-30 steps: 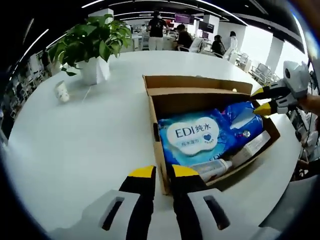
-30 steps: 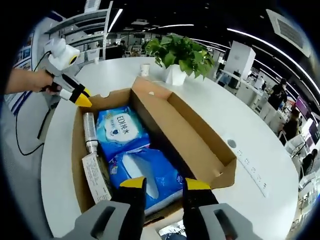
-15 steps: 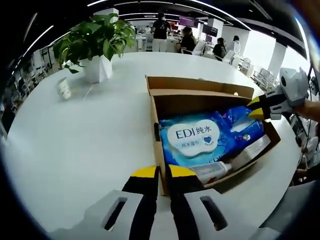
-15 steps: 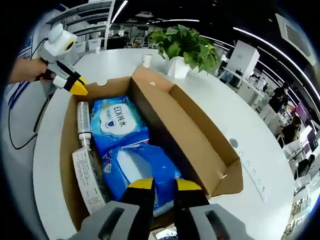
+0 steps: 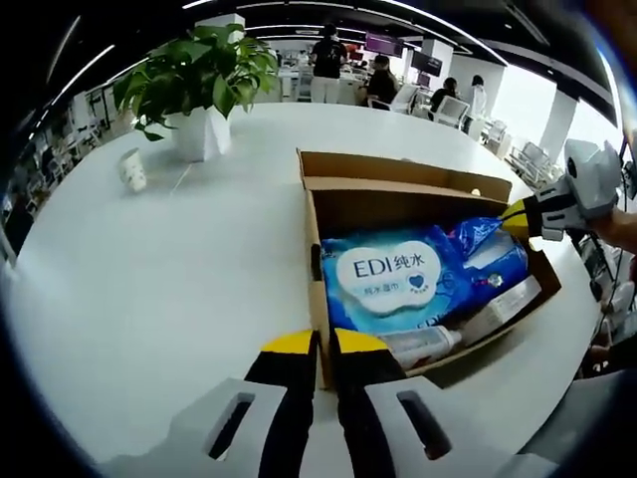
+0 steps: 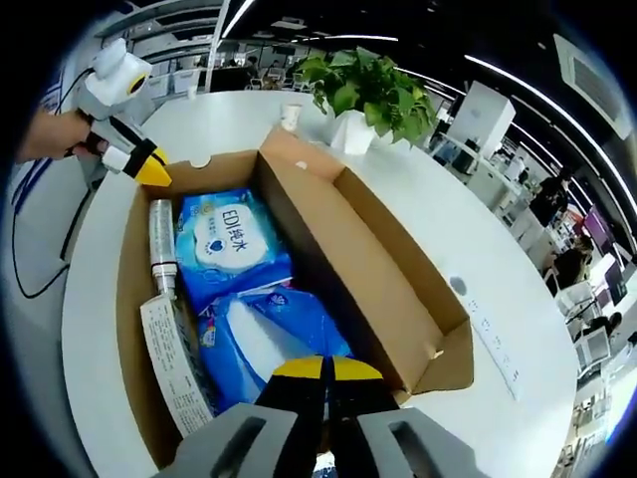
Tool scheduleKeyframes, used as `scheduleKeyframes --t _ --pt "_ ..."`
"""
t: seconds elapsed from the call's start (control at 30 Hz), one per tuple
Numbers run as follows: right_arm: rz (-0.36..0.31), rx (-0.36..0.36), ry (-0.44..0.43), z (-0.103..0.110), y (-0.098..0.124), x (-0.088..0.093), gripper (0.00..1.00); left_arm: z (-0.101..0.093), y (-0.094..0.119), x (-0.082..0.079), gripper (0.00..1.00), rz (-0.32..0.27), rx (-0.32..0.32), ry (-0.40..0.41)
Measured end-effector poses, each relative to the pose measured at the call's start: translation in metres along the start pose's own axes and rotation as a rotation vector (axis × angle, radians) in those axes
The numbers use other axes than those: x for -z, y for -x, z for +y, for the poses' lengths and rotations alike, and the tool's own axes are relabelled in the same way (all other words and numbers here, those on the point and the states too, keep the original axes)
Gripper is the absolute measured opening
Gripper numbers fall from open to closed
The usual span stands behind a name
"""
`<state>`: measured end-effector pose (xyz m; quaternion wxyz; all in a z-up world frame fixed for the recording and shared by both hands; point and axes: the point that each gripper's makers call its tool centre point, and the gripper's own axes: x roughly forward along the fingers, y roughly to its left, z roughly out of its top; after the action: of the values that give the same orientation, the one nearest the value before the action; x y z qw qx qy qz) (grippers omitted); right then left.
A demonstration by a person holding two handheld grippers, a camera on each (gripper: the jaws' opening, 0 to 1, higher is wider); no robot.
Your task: Operate the shoe box by opening the lid, removing the specified soft item, and placing it in the target area until the item is outside and the box remains undamaged.
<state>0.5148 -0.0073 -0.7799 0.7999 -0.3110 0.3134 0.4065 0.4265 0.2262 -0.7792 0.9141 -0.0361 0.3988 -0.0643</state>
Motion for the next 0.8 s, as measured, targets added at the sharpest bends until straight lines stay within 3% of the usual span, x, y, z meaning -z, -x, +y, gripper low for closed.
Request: scheduleKeyframes --t 0.8 --pt "-0.077 0.002 -0.014 0.006 0.022 -0.028 0.0 0.002 0.0 -0.001 0.02 0.005 -0.029 0.022"
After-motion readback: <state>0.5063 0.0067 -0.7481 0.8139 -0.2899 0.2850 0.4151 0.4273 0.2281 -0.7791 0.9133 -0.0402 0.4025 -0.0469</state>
